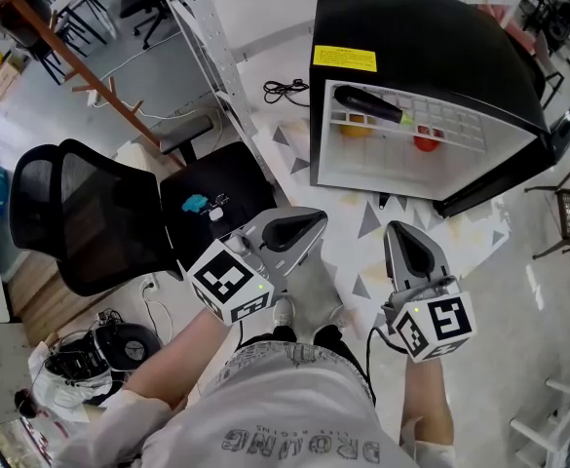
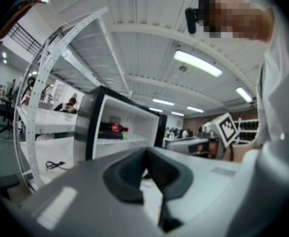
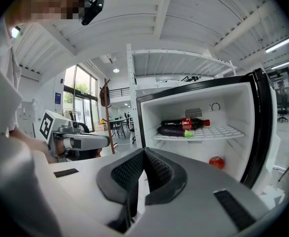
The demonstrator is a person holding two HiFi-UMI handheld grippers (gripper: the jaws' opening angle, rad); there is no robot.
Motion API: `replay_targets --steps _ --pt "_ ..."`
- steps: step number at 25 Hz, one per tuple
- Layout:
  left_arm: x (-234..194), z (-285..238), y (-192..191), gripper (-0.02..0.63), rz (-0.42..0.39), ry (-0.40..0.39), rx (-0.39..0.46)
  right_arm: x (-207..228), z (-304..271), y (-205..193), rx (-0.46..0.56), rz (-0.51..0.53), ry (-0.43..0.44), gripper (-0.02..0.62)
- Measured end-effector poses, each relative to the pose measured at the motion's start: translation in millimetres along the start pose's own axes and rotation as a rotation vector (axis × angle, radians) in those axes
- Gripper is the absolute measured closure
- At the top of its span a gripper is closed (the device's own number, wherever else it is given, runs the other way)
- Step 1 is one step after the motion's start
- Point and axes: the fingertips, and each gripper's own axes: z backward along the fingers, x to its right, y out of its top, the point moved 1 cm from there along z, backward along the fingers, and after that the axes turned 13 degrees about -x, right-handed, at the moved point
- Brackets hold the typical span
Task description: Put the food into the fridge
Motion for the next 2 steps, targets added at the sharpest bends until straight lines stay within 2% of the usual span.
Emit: replay_targets --steps 2 --pt "-1.5 0.3 -0.3 0.600 0.001 0.002 0.001 -0.4 -1.3 -1.3 0.001 -0.002 0.002 0.594"
